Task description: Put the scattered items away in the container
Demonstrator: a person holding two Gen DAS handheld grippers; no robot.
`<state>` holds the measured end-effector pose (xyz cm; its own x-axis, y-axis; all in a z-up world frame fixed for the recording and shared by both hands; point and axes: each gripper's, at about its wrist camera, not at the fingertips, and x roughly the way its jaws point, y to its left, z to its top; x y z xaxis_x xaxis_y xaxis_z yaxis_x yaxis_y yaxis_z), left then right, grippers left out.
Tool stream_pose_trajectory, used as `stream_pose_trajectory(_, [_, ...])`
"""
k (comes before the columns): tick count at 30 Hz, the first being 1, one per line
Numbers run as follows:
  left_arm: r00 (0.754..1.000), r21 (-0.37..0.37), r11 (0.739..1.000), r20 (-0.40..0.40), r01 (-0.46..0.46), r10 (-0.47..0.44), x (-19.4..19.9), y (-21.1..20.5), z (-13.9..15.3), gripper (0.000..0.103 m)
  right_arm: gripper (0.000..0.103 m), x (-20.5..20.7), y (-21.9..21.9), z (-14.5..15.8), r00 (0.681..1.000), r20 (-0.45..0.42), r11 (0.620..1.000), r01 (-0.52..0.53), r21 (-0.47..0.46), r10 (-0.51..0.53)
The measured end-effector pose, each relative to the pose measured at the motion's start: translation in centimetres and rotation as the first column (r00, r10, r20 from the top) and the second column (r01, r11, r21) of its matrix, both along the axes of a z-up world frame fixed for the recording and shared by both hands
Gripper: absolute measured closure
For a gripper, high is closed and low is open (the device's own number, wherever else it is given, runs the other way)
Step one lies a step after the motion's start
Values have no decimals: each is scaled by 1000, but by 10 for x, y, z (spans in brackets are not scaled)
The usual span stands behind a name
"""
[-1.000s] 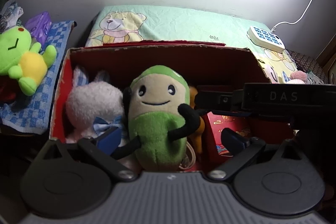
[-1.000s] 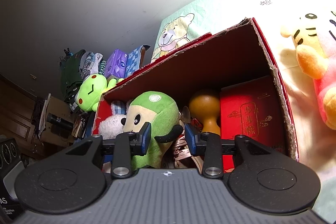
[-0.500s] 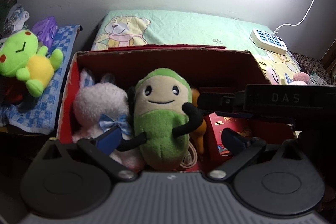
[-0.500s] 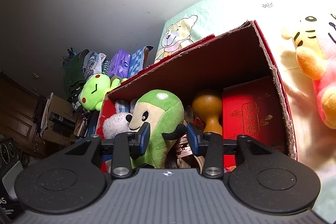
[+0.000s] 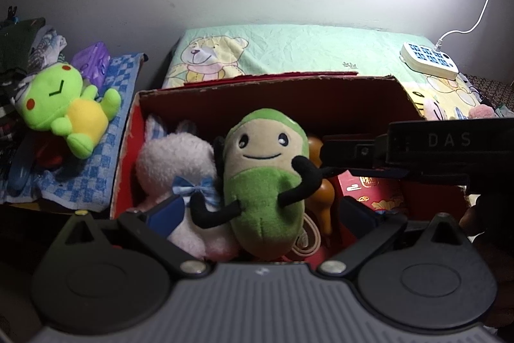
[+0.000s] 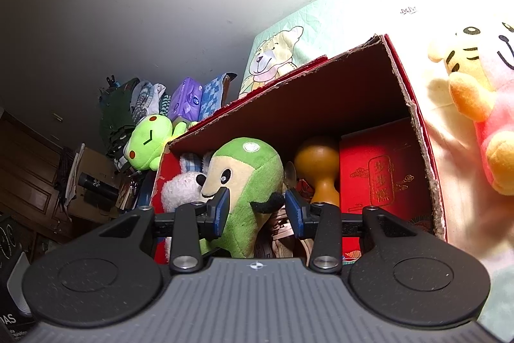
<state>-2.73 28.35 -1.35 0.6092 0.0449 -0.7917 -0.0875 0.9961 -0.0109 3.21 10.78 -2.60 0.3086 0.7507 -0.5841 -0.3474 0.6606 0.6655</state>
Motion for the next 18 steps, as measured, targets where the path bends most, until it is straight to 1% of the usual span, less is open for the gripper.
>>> stream_pose_trajectory(4, [1000,1,1000,-6,-15,15,-1,0,-1,1,61,-1,-1,0,1000,1,1000,0,2,0])
stream_pose_trajectory(9, [999,21,999,-6,-33,33,-6,-2,-1,1,60,-5,-4,2,1000,9,1000,5,-3,-5])
stream_pose_trajectory(18, [999,63,997,-19,-46,47,-14,-15,-1,1,59,-21,-14,9,998,62,1000,-2,-28,4])
